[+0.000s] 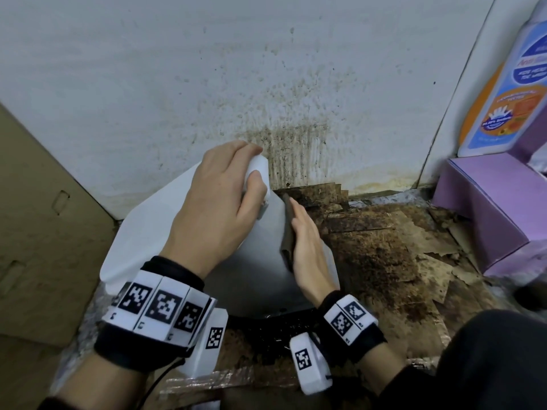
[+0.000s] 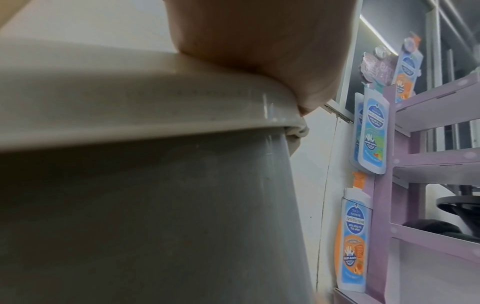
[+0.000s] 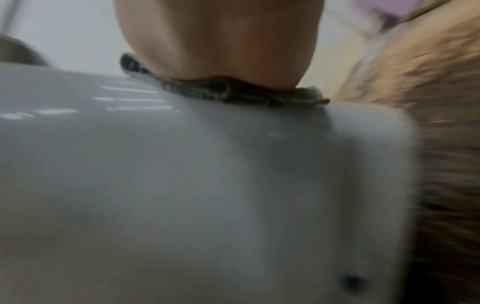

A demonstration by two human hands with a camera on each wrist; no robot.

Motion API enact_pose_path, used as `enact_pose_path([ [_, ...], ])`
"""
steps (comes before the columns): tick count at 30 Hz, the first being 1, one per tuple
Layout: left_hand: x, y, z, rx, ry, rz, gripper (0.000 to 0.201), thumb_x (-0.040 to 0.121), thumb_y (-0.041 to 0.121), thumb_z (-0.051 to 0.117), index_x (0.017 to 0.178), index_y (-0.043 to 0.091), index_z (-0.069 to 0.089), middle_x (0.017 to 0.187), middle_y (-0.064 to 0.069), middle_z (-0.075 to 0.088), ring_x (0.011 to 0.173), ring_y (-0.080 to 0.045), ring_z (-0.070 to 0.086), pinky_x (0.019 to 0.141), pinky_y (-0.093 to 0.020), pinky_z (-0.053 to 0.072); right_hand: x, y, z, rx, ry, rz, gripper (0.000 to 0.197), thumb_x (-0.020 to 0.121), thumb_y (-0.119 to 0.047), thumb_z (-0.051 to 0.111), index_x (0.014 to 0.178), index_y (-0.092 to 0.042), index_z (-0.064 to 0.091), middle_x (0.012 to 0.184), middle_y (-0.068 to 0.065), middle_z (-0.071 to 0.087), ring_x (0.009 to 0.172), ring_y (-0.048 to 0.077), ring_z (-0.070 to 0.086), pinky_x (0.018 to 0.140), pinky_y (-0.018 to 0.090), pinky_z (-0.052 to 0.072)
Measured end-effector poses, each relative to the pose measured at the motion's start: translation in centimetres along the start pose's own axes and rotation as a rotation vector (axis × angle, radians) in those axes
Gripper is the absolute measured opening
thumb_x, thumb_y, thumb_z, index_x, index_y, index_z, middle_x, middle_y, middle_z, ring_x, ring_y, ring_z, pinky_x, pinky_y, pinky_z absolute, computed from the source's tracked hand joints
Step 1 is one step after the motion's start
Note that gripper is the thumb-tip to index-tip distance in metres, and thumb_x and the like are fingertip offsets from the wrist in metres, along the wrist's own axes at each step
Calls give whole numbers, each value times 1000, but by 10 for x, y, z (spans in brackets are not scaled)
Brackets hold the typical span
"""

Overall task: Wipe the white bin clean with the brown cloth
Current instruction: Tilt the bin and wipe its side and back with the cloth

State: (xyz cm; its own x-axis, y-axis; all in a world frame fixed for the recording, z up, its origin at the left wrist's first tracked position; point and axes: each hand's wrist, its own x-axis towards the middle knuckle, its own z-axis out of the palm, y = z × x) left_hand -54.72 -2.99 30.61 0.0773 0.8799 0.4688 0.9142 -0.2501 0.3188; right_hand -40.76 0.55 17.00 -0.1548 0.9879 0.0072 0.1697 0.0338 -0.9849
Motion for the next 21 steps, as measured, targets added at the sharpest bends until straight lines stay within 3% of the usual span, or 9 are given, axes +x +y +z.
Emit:
enact_pose_path([
  [4, 1, 3, 3, -2, 7, 12, 45, 105, 28, 34, 142, 10, 51, 142, -3, 51, 134, -18, 40, 113, -27, 29, -7, -49, 24, 113, -49, -141, 60, 100, -58, 15, 157, -44, 28, 167, -19, 23, 154, -3, 17, 128, 41, 18],
  [6, 1, 2, 2, -6, 4, 10, 44, 105, 28, 34, 142, 11, 51, 142, -3, 51, 133, -17, 40, 113, -26, 29, -13, -49, 22, 49, -39, -238, 54, 107, -48, 18, 160, -38, 24, 168, -18, 21, 154, -4, 13, 129, 39, 16],
  [9, 2, -1, 2, -10, -11, 4, 45, 105, 30, 33, 143, 13, 51, 143, -3, 50, 134, -18, 40, 113, -29, 30, -14, -19, 8, -1, -11, -292, 50, 110, -38, 27, 160, -33, 30, 166, -19, 27, 154, -3, 17, 128, 38, 17],
  [13, 1, -5, 0, -33, -8, -12, 46, 105, 32, 33, 143, 16, 51, 144, 0, 49, 136, -15, 38, 112, -26, 28, -13, 47, -19, -51, 10, -60, 51, 107, -49, 33, 157, -42, 31, 161, -30, 26, 148, -13, 17, 128, 41, 16],
  [15, 0, -4, -1, -43, -5, -14, 46, 105, 33, 33, 143, 16, 51, 144, 1, 49, 136, -14, 38, 112, -26, 28, -15, 76, -32, -49, 20, 77, 50, 108, -50, 36, 157, -45, 29, 156, -33, 24, 147, -10, 16, 128, 44, 15],
  [18, 1, 0, 0, -49, -13, -11, 46, 105, 33, 34, 143, 15, 52, 144, 1, 49, 136, -14, 38, 113, -27, 29, -13, 90, -40, -1, 25, 193, 50, 109, -44, 37, 159, -41, 27, 163, -23, 23, 152, 1, 16, 128, 44, 14],
  [21, 2, 6, 3, -41, -22, -5, 46, 105, 32, 34, 143, 14, 51, 144, 1, 48, 136, -13, 37, 112, -22, 26, -10, 93, -41, 38, 52, 229, 50, 107, -43, 39, 157, -41, 34, 165, -15, 29, 152, 8, 25, 127, 45, 21],
])
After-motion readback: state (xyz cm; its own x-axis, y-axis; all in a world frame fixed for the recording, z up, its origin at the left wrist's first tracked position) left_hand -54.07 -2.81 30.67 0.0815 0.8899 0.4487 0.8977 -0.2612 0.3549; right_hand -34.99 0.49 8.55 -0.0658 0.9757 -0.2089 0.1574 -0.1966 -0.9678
